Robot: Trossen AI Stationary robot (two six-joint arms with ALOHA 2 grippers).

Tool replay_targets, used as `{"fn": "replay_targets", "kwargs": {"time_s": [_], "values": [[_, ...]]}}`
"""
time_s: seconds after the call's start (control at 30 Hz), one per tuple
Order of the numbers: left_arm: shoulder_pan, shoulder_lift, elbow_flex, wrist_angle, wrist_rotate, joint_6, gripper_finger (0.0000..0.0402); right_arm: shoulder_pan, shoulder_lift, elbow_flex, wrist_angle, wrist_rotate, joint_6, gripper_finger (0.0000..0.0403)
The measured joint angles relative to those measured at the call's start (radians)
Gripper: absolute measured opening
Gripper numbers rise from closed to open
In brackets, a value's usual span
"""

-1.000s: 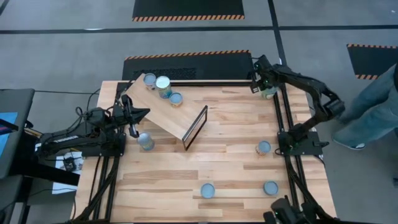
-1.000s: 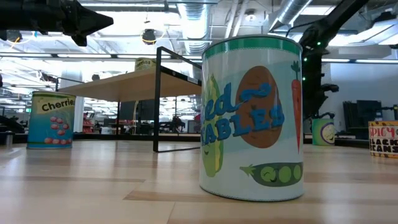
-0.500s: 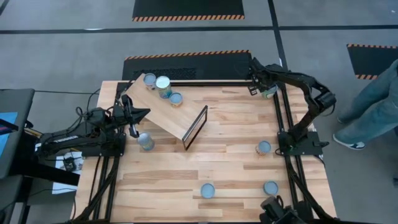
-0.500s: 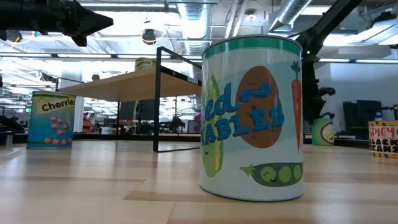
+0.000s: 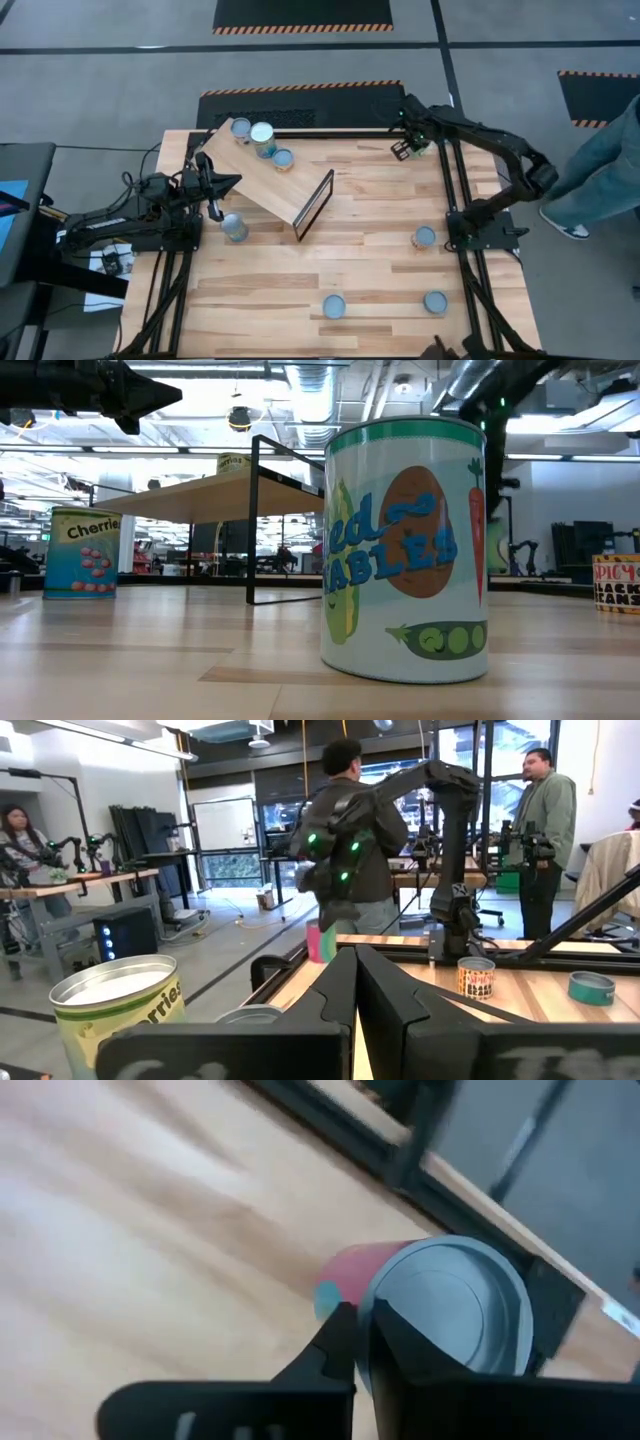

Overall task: Pick and place cans onto a shelf
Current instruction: Put the canned chicken soup on the shelf

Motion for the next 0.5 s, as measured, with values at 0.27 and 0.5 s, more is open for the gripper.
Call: {"fn": "replay_targets", "kwargs": {"time_s": [0.27, 0.5], "values": [[0.000, 0.000, 0.000, 0.001, 0.000, 0.000, 0.0000, 0.259, -0.046, 0.240, -0.048, 0.002, 0.008, 0.0024], [0.000, 0.000, 0.000, 0.007, 0.000, 0.000, 0.0000, 0.473, 0.081, 0.503, -0.006, 0.001, -0.125, 0.0023]]}}
